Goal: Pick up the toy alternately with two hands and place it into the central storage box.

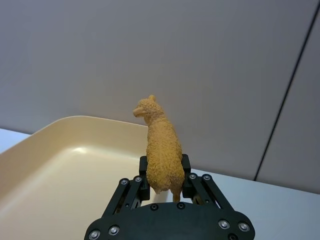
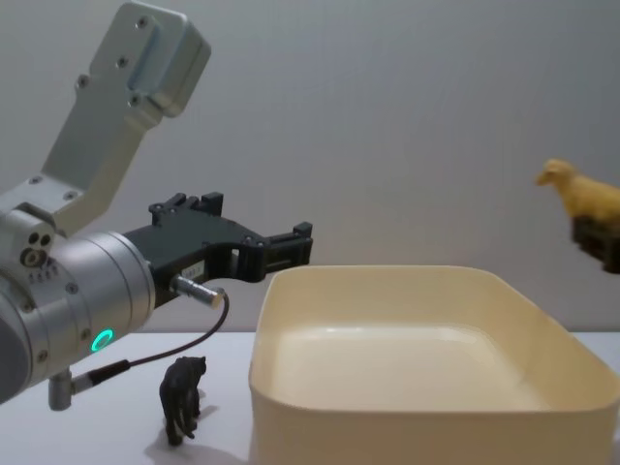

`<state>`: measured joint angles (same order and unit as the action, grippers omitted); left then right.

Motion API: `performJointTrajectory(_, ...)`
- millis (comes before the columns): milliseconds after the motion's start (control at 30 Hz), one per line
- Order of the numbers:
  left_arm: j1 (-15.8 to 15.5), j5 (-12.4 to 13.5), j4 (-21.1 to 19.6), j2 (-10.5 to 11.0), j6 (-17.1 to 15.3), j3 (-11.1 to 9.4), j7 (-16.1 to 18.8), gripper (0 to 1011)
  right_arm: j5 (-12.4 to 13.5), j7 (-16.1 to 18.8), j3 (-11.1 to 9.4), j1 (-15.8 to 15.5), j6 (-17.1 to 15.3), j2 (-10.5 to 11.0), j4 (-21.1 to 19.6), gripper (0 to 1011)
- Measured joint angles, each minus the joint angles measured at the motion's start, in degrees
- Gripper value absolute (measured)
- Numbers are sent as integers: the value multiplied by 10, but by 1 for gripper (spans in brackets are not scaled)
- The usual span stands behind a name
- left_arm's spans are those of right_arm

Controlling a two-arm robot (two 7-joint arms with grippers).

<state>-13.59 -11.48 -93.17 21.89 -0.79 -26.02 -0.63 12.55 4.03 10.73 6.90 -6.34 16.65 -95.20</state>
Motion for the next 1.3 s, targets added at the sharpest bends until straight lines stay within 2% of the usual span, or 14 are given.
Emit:
performJointTrajectory(133, 0, 0, 0, 0, 0, 0, 0, 1002, -1, 19, 7, 13, -21, -10, 6, 369)
performJointTrajectory(167, 0, 0, 0, 0, 0, 0, 0, 1002, -3, 27, 10, 19, -31, -14, 10, 427)
performJointTrajectory(200, 0, 0, 0, 0, 0, 0, 0, 1002, -3, 27, 10, 19, -31, -14, 10, 427)
performJointTrajectory(367, 0, 0, 0, 0, 0, 0, 0, 1002, -9, 50, 21, 39, -61, -30, 29, 591)
performJointTrajectory(400, 0, 0, 0, 0, 0, 0, 0, 1002, -11, 58, 25, 46, -70, -35, 35, 674)
performJointTrajectory(500, 0, 0, 0, 0, 0, 0, 0, 1002, -15, 68, 29, 55, -82, -41, 45, 712)
performJointTrajectory(600, 0, 0, 0, 0, 0, 0, 0, 1002, -17, 75, 33, 61, -90, -46, 52, 843)
performJointTrajectory(733, 0, 0, 0, 0, 0, 0, 0, 1002, -17, 77, 33, 63, -92, -47, 54, 915)
performJointTrajectory(800, 0, 0, 0, 0, 0, 0, 0, 1002, -16, 75, 31, 63, -90, -45, 54, 1001)
performJointTrajectory(1033, 0, 0, 0, 0, 0, 0, 0, 1002, -6, 59, 18, 57, -78, -34, 43, 1001)
performJointTrajectory(1300, 0, 0, 0, 0, 0, 0, 0, 1002, 23, 26, -16, 31, -61, -1, 12, 1001)
